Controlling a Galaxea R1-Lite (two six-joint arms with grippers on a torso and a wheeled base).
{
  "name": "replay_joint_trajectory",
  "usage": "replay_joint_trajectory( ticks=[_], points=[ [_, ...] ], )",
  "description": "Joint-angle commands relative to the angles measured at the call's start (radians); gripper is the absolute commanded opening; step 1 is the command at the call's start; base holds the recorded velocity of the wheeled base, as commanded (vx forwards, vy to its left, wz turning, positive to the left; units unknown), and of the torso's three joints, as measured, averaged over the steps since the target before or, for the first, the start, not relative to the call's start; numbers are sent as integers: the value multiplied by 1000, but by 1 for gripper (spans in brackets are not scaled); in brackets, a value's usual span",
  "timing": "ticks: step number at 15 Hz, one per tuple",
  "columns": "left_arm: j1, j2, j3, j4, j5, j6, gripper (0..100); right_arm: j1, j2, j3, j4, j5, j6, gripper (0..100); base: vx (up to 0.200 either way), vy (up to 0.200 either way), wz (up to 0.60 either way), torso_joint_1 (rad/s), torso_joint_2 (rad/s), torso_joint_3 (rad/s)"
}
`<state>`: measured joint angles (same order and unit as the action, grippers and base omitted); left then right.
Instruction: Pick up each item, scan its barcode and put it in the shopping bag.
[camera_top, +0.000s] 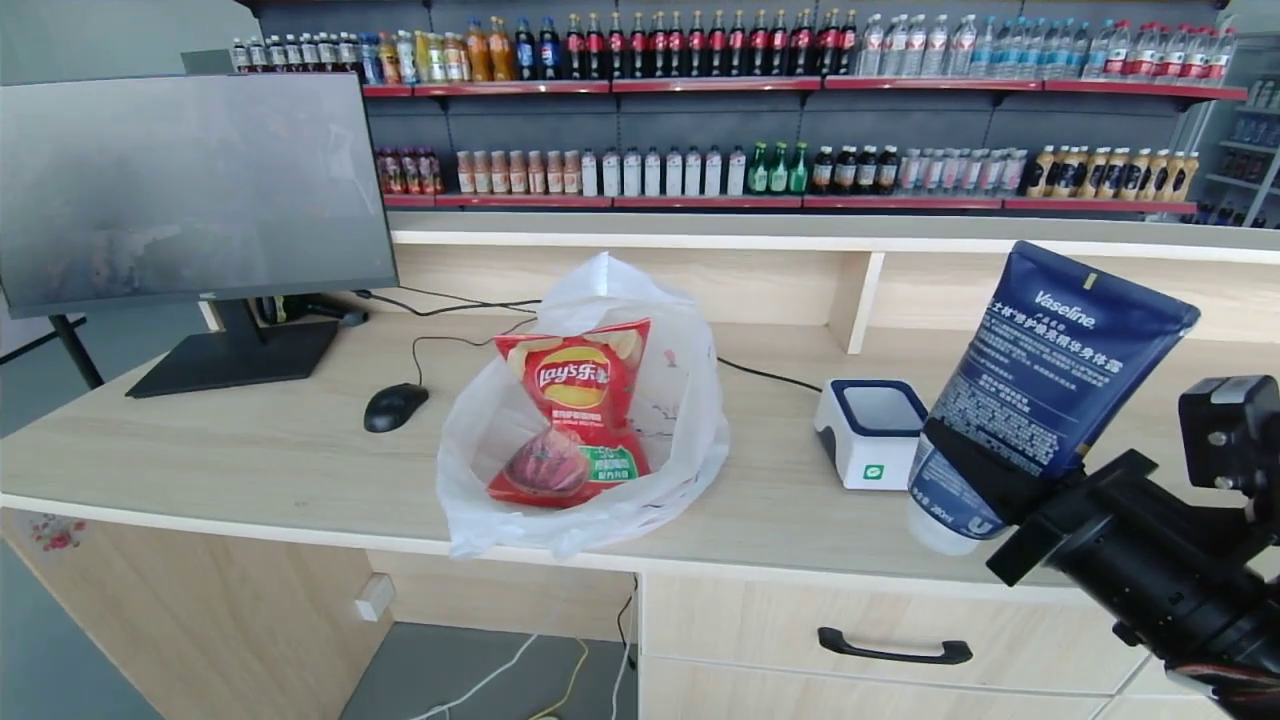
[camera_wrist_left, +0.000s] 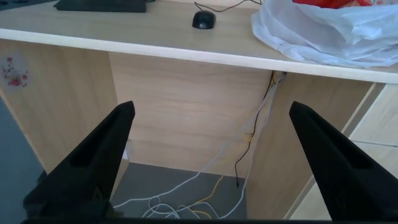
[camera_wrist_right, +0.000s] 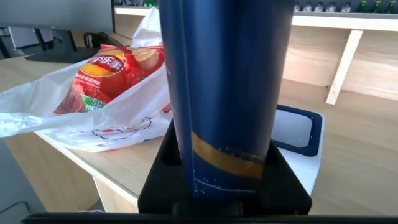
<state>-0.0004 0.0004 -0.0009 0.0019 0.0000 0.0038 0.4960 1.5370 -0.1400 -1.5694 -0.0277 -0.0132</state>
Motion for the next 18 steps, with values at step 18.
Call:
replay_joint_trajectory(
  ticks=[18],
  points=[
    [0, 0, -1, 0, 0, -1, 100, -162, 97, -271, -1, 5, -372, 0, 44, 0, 0, -1, -1, 1]
  ],
)
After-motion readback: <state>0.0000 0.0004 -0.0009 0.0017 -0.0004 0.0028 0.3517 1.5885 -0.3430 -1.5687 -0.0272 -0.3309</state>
